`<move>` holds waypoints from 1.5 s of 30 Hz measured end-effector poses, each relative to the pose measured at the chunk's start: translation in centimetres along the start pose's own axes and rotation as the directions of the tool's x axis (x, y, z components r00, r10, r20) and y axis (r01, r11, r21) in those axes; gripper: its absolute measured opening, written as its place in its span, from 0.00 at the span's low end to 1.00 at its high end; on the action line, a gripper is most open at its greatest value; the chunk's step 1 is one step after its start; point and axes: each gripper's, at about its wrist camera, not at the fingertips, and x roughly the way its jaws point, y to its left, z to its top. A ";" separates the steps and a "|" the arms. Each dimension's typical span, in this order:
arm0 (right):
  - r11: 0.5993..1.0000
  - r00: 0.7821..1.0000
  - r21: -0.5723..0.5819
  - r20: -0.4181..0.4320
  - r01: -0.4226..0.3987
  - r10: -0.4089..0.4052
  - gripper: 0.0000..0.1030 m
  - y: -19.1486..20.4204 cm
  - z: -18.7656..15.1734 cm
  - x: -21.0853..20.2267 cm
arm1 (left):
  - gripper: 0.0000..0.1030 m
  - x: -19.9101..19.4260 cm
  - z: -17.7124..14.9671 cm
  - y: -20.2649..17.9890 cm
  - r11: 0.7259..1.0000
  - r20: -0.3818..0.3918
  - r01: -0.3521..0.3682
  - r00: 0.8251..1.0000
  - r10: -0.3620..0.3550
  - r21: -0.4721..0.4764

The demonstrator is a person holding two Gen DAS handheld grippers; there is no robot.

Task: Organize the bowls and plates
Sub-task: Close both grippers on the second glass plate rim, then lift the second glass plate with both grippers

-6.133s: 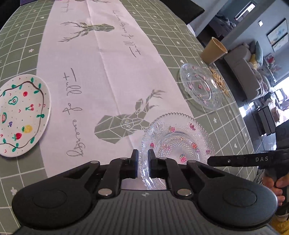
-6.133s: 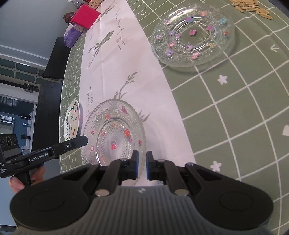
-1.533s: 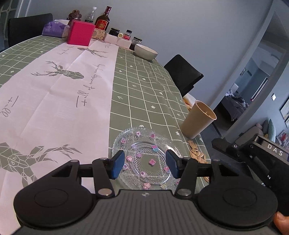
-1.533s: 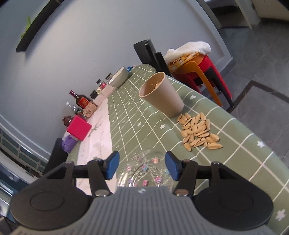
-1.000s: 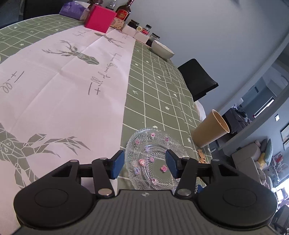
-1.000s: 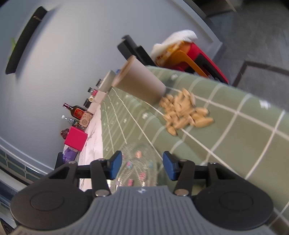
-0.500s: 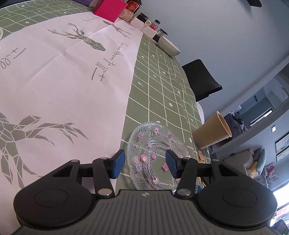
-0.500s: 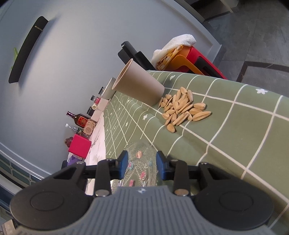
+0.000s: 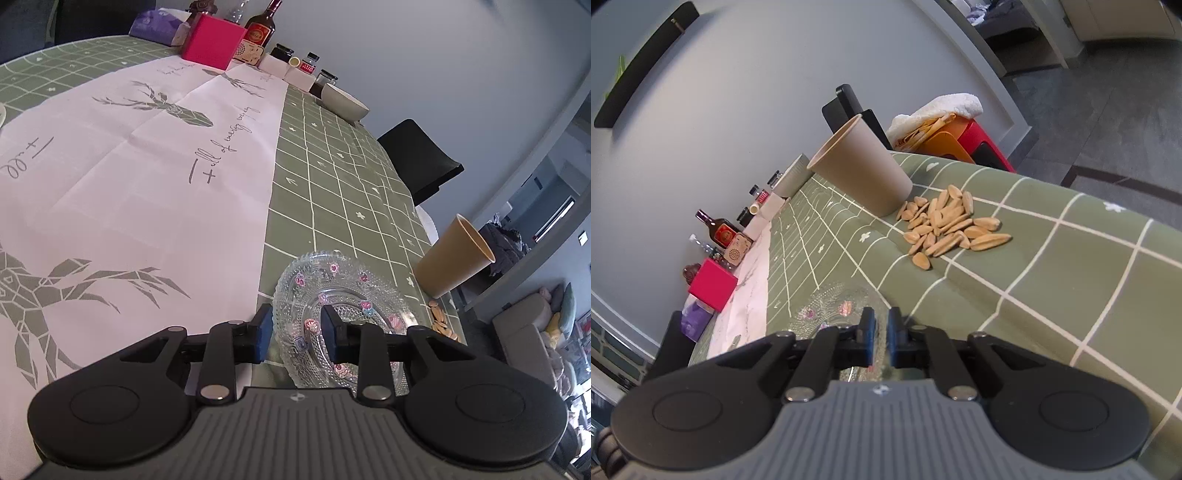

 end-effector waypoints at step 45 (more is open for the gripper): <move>0.994 0.995 0.052 0.026 -0.098 0.096 0.05 0.6 0.3 -2.0 | 0.09 -3.5 0.5 -0.1 0.999 0.039 -0.006 0.999 0.007 -0.035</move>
